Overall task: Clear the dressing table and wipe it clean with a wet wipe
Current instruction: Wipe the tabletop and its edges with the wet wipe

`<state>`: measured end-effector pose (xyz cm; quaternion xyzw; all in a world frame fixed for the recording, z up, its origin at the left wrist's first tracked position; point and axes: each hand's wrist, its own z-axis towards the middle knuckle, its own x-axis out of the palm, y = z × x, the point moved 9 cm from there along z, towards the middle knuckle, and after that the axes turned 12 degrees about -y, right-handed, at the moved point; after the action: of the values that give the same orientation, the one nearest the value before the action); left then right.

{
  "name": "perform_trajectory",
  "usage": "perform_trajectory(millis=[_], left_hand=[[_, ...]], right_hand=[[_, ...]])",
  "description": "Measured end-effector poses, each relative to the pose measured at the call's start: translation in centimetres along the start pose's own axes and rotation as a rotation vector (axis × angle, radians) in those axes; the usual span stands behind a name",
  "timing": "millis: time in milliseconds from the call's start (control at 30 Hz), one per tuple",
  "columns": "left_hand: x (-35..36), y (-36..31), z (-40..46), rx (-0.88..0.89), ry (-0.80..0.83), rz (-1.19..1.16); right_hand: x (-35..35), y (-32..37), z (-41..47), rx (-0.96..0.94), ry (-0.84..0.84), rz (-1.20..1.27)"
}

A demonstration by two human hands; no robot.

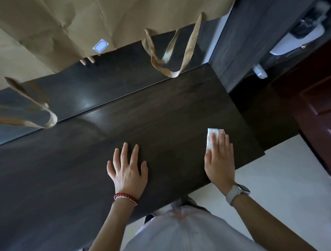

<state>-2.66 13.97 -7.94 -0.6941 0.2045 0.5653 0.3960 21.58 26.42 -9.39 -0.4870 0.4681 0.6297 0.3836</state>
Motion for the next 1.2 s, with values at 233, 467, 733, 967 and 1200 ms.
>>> perform_trajectory(millis=[233,467,733,967,1200], left_hand=[[-3.4,10.9,-7.7,-0.075,-0.028,0.011],[-7.9,24.7,-16.1,-0.361,-0.1,0.049],[-6.9,28.8,-20.5,-0.402,-0.031,0.064],[-7.0,27.2,-20.1,-0.385,-0.075,0.053],[-5.6,15.3,-21.2,-0.077,-0.001,0.02]], right_hand=[[1.3,11.9,-10.3,-0.115,0.035,0.042],[3.9,28.7,-21.8,-0.481,0.202,0.285],[3.8,35.4,-28.0,-0.828,0.432,0.438],[2.5,30.6,-26.7,-0.782,0.439,0.43],[-2.0,17.9,-24.3,-0.454,0.321,0.505]])
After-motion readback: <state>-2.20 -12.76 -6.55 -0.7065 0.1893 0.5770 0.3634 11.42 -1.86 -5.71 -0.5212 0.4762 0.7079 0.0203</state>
